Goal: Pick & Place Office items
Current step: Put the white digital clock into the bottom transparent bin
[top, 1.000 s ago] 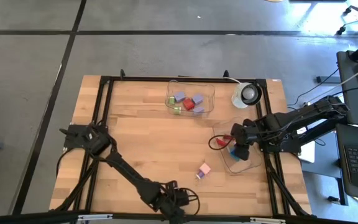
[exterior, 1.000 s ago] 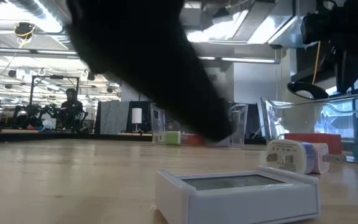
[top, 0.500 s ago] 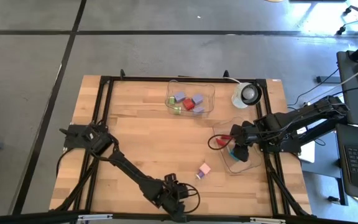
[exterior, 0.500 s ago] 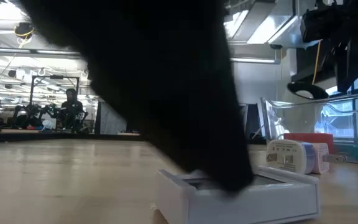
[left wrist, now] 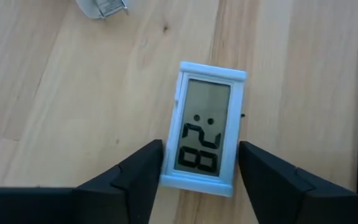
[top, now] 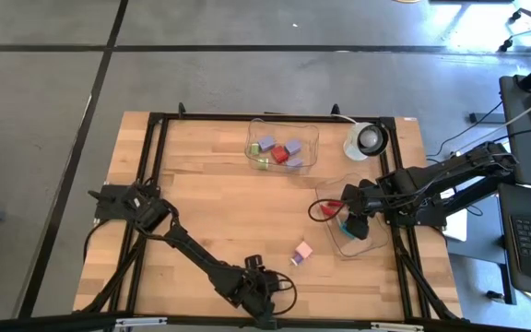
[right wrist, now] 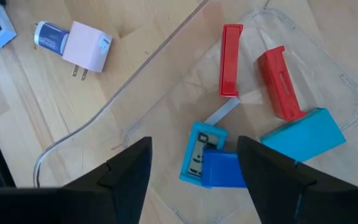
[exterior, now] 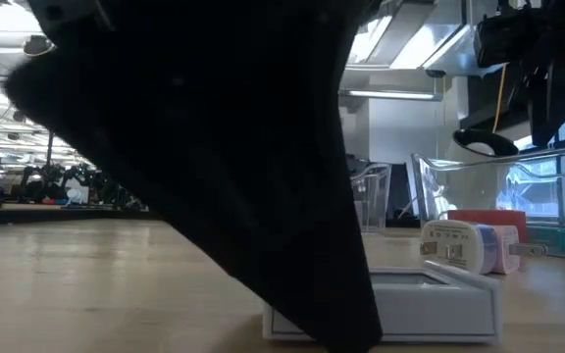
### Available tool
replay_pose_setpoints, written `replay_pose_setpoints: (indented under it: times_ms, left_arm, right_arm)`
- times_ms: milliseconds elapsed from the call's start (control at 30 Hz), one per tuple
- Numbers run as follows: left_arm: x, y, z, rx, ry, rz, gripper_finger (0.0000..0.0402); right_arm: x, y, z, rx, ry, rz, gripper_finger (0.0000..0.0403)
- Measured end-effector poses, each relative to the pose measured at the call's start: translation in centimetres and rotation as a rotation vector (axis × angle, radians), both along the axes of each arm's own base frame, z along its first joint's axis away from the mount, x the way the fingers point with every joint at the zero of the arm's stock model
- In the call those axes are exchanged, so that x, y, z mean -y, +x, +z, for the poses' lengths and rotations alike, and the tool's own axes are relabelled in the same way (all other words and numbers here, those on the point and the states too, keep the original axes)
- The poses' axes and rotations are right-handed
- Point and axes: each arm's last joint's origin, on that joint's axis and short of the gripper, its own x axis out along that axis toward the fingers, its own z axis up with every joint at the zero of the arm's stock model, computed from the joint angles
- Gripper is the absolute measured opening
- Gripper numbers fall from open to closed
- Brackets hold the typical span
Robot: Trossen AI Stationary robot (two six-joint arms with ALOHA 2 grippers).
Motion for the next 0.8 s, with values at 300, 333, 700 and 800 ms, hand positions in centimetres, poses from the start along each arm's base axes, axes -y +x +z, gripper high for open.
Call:
replay_pose_setpoints:
  times_ms: [300, 333, 700, 800]
  left_arm:
    - [-0.2, 0.3, 0.3, 0.038, 0.035, 0.029, 0.0151]
    - [-0.3, 0.4, 0.5, 0.048, 0.037, 0.048, 0.0151]
    - [-2.6, 2.1, 7.3, 0.331, 0.111, 0.274, 0.0152]
    - [-3.7, 2.7, 10.0, 0.443, 0.205, 0.348, 0.0154]
  right_arm:
    - [-0.1, 0.0, 0.0, -0.010, 0.029, 0.008, 0.0237]
    - [-0.1, 0.0, 0.0, -0.013, 0.038, 0.011, 0.0237]
    - [-0.3, 0.8, 5.5, 0.136, 0.064, 0.010, 0.0222]
    - [-0.5, 1.5, 8.0, 0.271, 0.075, -0.006, 0.0218]
